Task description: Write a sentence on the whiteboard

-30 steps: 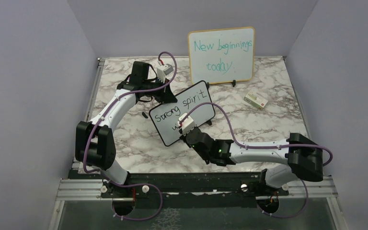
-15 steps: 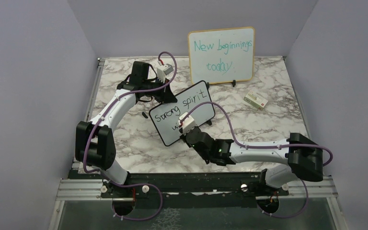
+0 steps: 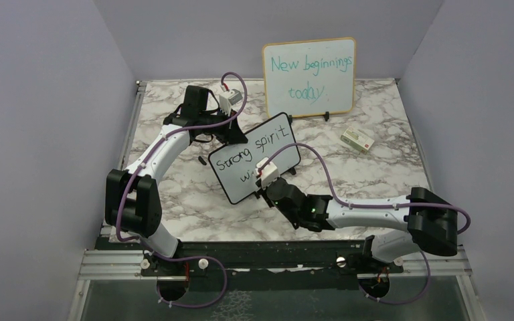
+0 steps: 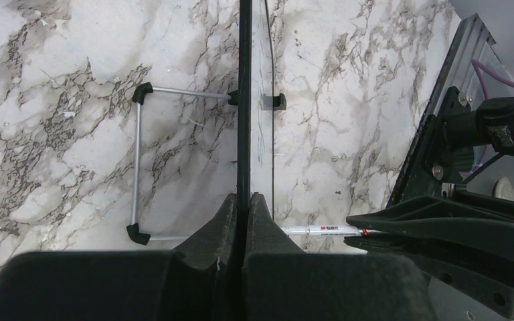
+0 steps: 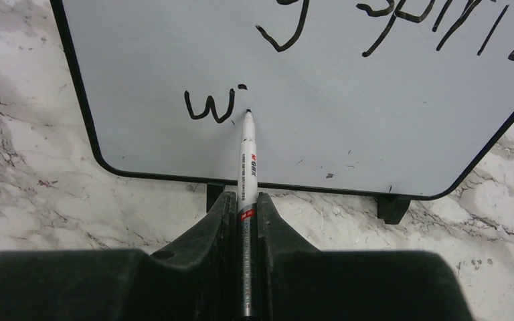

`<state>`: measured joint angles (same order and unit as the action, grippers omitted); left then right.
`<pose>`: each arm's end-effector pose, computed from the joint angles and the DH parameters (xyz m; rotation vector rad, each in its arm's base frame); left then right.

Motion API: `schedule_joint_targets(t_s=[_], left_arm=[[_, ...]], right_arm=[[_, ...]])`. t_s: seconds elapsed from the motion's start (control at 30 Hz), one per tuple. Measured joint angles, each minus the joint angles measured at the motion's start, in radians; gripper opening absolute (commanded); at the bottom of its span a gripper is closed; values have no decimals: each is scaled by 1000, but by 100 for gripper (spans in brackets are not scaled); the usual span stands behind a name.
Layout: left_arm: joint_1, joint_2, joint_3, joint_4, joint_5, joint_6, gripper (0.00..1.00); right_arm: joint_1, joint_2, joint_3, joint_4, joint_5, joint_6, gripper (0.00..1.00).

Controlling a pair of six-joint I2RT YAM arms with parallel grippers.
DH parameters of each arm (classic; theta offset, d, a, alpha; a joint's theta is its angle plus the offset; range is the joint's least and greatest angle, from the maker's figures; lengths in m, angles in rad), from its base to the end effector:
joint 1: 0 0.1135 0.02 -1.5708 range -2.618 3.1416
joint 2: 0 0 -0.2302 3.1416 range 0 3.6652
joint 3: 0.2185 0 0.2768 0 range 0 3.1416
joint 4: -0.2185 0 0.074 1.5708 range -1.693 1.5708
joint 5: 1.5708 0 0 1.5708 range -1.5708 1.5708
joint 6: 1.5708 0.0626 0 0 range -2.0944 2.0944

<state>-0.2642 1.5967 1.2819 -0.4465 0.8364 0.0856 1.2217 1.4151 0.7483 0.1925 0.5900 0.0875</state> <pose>0.3599 -0.1455 0.2370 0.7961 2.0957 -1.0589 0.1510 0.3131 0.1634 -0.7368 1.8255 0.2531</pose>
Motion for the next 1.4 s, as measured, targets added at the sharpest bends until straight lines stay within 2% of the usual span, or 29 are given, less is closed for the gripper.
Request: schedule_joint_targets(t_s=[0.77, 1.4], left_arm=[[0, 0, 0, 0, 0, 0, 0], [0, 0, 0, 1, 0, 0, 0]], right_arm=[[0, 16, 5, 39, -6, -1, 1], [1, 24, 18, -14, -3, 38, 0]])
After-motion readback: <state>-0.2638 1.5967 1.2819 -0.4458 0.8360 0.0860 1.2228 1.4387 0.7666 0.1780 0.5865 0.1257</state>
